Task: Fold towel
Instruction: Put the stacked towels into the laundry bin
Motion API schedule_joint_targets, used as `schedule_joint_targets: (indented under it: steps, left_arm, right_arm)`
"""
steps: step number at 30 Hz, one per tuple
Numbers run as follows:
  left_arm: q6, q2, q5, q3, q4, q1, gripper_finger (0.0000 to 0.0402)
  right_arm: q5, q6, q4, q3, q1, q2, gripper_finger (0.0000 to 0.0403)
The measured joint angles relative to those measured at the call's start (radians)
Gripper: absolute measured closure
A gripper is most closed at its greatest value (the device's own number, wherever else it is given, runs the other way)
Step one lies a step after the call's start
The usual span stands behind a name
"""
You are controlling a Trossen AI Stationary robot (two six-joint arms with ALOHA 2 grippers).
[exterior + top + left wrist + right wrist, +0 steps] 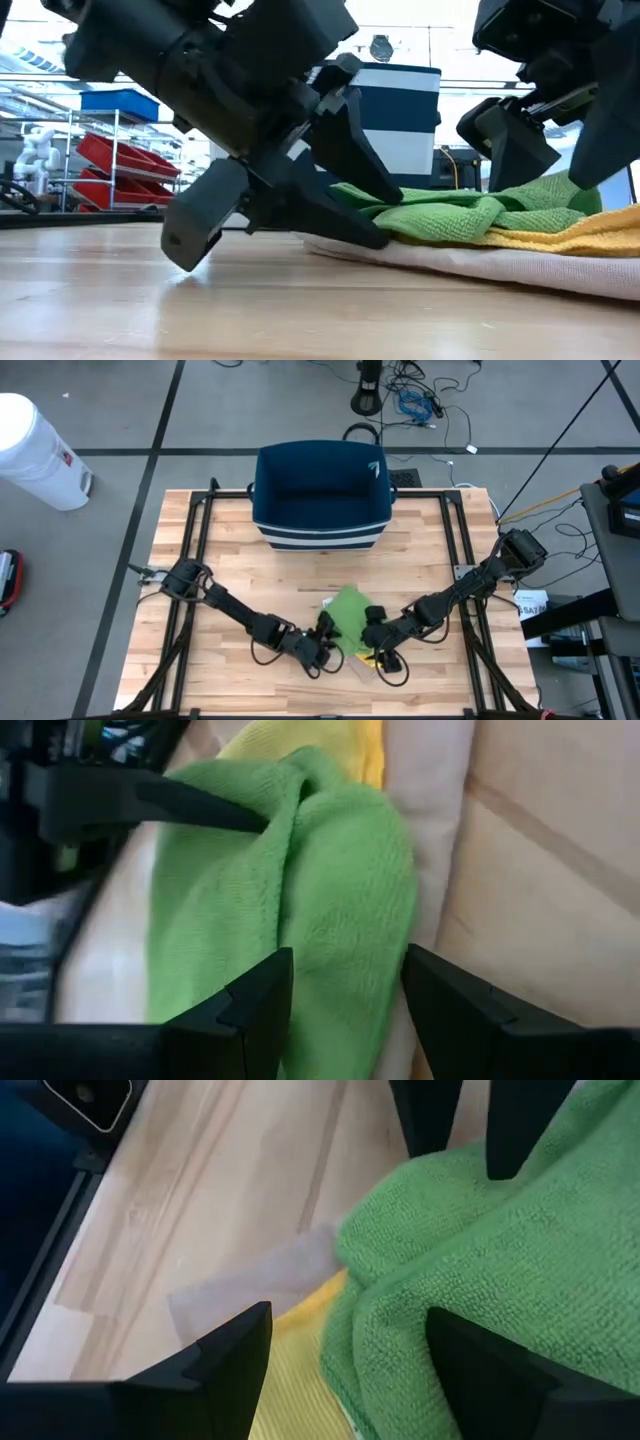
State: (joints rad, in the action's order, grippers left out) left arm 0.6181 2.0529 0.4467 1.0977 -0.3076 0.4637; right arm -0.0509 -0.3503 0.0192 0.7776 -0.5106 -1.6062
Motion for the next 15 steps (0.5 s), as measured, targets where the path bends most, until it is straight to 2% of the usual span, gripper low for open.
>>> schedule_joint_targets:
  steps: [3,6,11,15]
  left_arm:
    - [0.032,0.0,0.027,0.0,0.001,0.003,0.0206]
    - [0.009,0.0,-0.018,0.0,0.025,-0.009,0.0206]
    - [0.0,0.0,-0.019,0.001,0.043,-0.001,0.0206]
    - [0.069,-0.001,-0.02,0.002,0.044,0.022,0.0206]
  right_arm:
    - [0.0,0.0,-0.013,0.0,0.001,0.0,0.0149]
    - [0.0,0.001,-0.037,0.0,0.006,0.0,0.0149]
    - [-0.011,0.006,-0.077,0.0,0.007,0.0,0.0149]
    - [-0.075,0.005,-0.052,0.0,0.006,0.0,0.0149]
